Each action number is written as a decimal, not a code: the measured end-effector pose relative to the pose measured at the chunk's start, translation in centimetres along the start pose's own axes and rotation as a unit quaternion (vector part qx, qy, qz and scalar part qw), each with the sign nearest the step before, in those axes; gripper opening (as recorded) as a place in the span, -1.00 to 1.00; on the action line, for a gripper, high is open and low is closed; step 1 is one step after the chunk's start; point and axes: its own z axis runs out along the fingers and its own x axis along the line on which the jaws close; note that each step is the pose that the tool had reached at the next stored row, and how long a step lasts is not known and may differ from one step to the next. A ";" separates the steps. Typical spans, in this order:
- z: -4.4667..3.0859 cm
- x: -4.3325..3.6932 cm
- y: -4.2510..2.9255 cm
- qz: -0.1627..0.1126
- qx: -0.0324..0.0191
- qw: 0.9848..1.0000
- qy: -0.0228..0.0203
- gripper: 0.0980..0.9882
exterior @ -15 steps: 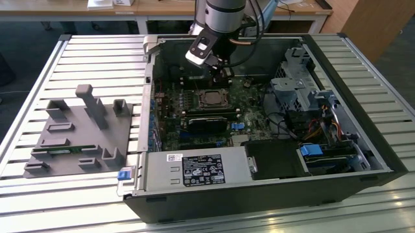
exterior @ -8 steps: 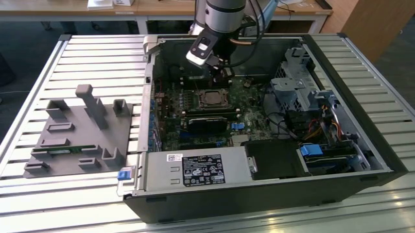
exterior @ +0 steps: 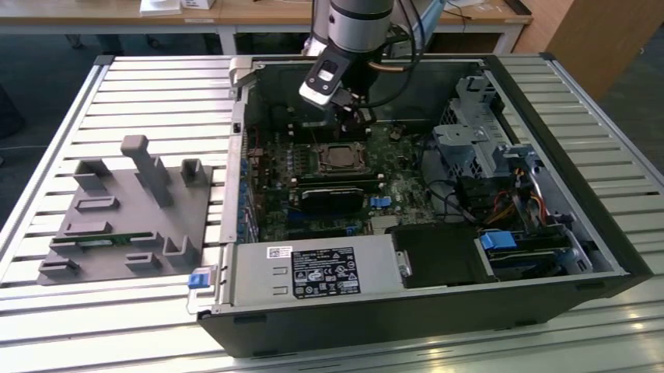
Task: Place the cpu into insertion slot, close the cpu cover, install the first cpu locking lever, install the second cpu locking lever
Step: 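Install the first cpu locking lever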
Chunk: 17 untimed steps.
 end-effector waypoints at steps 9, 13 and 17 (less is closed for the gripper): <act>0.00 0.00 0.00 -0.016 0.001 1.000 0.000 -0.98; 0.00 0.00 0.00 -0.024 0.001 1.000 0.000 -0.98; 0.00 0.00 0.00 -0.030 0.001 1.000 0.000 -0.98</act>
